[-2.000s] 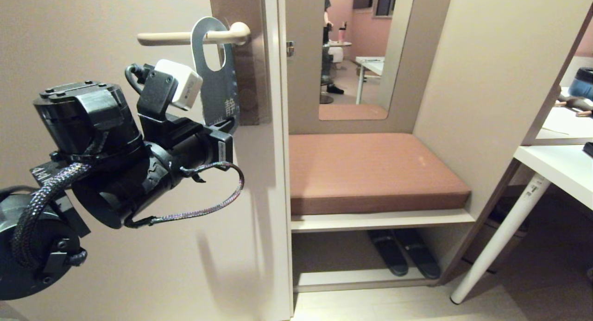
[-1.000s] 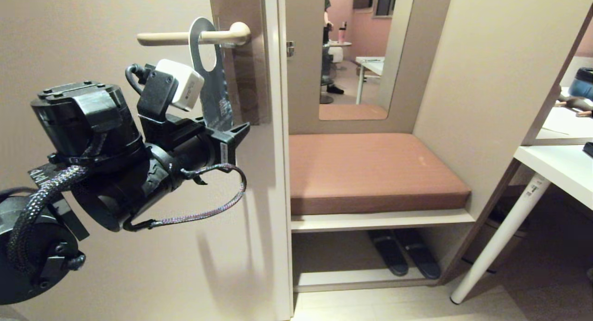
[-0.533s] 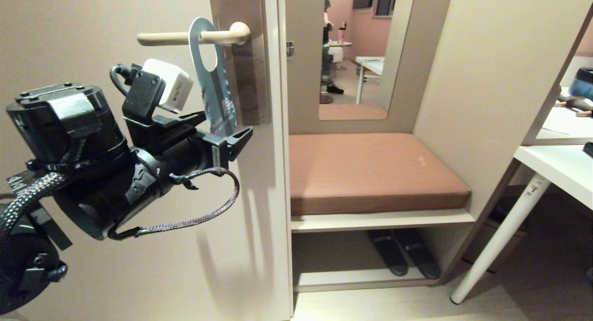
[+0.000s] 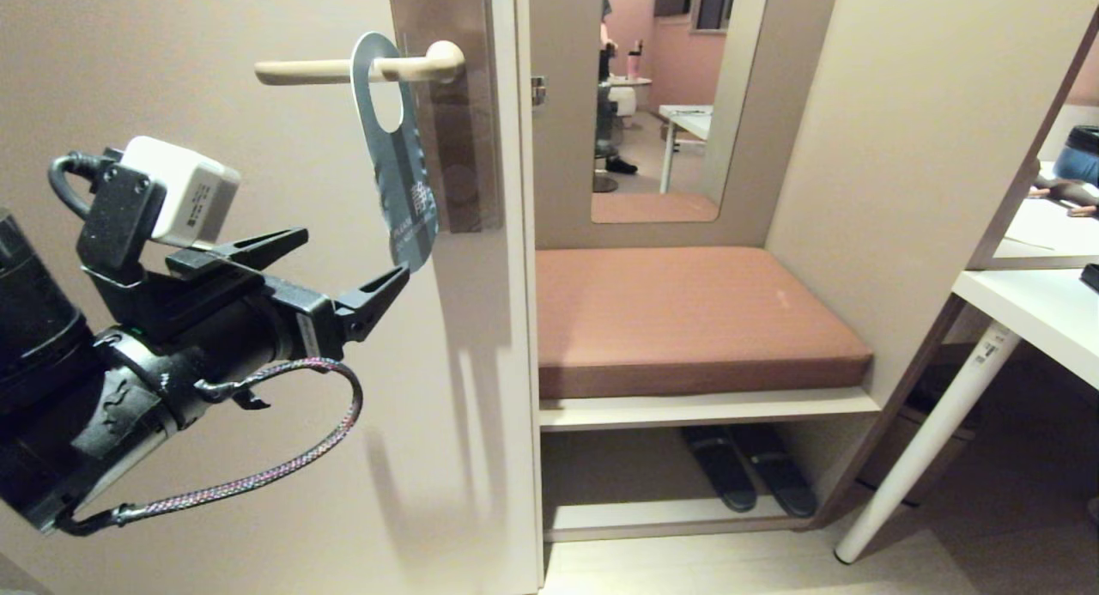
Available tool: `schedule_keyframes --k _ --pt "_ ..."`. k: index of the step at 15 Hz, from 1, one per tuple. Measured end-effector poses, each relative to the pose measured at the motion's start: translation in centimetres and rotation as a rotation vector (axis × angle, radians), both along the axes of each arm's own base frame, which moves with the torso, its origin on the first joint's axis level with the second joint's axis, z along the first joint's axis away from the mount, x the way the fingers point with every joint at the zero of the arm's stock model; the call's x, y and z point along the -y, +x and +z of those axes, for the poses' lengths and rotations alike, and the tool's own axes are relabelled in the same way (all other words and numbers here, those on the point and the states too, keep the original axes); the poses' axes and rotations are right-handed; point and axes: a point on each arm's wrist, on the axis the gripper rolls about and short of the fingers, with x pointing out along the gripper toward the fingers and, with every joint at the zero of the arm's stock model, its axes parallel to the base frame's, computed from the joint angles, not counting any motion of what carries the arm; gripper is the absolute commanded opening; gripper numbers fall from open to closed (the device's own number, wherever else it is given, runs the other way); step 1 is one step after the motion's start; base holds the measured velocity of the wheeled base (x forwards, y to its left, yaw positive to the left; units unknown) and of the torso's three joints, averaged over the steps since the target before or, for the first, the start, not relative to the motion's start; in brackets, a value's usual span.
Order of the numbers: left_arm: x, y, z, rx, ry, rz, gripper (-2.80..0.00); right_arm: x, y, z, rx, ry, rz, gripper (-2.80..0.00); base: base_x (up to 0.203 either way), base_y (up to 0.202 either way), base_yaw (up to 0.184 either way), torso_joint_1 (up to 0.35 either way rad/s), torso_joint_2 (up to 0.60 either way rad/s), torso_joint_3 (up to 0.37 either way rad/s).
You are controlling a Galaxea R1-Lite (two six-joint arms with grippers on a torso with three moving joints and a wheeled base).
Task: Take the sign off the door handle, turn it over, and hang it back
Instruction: Hang the sign back with the other side facing out
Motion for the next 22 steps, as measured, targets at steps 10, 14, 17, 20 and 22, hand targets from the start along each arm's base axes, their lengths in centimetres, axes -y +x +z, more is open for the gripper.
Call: schedule_keyframes --k 10,14,17,20,22 --pt "-1.5 -1.8 0.2 0.02 -0.044 -0.012 -2.8 0.0 0.0 0.0 0.001 -0.02 0.0 -2.8 0.0 0.0 0.0 0.0 0.0 0.0" --pt "-1.3 -0.9 0.8 0.027 -0.058 0.001 -2.8 0.0 0.0 0.0 0.0 -0.02 0.002 -2.8 0.0 0.0 0.0 0.0 0.0 0.0" --pt "-0.9 0.5 1.7 0.045 -0.064 -0.004 -2.8 0.0 0.0 0.0 0.0 -0.018 0.001 -2.8 0.0 0.0 0.0 0.0 0.0 0.0" --pt "-0.3 1.9 2.4 0.057 -0.064 -0.017 -2.8 0.0 0.0 0.0 0.0 -0.018 0.001 -2.8 0.0 0.0 0.0 0.0 0.0 0.0" --pt "0.0 2.6 2.4 0.055 -0.06 -0.018 -2.8 0.0 0.0 0.0 0.0 -0.017 0.001 -2.8 0.0 0.0 0.0 0.0 0.0 0.0"
